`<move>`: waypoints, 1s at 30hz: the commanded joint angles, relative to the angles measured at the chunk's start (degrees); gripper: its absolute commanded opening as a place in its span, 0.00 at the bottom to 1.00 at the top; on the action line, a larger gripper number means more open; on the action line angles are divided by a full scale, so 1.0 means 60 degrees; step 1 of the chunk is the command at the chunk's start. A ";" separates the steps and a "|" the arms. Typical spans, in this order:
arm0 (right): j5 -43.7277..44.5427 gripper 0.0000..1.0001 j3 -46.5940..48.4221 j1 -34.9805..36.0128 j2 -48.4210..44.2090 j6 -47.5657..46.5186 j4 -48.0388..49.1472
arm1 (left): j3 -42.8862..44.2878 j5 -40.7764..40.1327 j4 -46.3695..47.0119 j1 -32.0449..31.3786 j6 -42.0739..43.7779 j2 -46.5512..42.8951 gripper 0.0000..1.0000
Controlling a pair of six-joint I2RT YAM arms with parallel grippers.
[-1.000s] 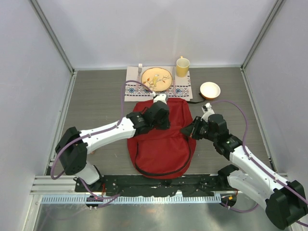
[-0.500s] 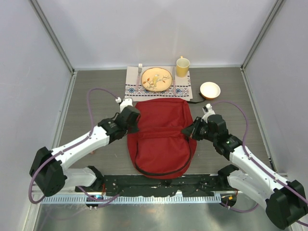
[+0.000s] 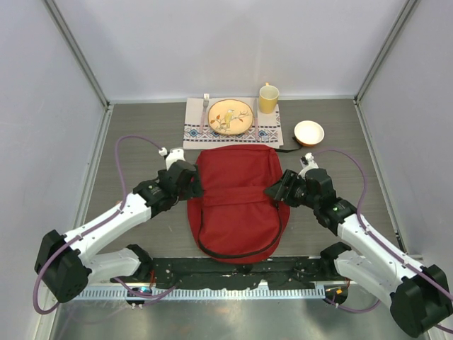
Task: Pack the student bag
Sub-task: Unzip the student bag at the center of the board.
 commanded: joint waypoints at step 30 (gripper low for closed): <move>-0.3024 0.67 0.0658 0.0466 -0.2093 -0.1106 -0.3799 | 0.0370 0.0494 -0.1913 0.1518 -0.0325 -0.1751 1.00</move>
